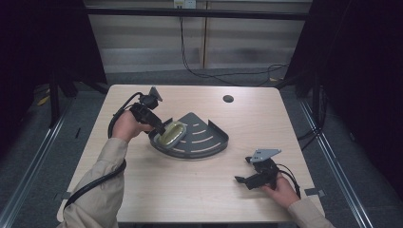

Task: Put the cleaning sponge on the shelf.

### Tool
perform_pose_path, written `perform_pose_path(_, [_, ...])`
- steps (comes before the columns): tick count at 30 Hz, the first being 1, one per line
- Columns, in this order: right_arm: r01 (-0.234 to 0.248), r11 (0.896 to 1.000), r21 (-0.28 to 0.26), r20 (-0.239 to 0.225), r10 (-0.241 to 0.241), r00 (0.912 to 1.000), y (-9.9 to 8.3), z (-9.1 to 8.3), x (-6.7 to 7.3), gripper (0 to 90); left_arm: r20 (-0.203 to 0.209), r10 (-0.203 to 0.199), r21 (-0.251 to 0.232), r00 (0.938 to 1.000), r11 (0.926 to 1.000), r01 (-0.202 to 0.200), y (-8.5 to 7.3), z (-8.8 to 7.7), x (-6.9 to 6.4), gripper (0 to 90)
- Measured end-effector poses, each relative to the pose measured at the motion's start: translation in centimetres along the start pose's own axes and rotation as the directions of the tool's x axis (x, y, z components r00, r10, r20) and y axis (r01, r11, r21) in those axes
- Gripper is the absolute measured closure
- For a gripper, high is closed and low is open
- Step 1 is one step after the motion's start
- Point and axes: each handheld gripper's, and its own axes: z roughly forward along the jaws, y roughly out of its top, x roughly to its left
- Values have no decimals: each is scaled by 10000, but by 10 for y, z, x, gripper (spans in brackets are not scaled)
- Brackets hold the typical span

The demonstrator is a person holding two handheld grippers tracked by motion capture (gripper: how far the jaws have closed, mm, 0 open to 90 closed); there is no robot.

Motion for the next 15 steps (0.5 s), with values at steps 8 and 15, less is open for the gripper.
perform_pose_path(8, [-12, 10000, 5, 3, 12, 10000, 0, 0, 0, 106, 140, -90, -97, 9999, 9999, 91, -15, -4, 5, 192])
perform_pose_path(15, [-32, 10000, 21, -2, 32, 10000, 0, 0, 0, 105, 265, -180, -315, 9995, 9993, 188, -30, -6, 8, 188])
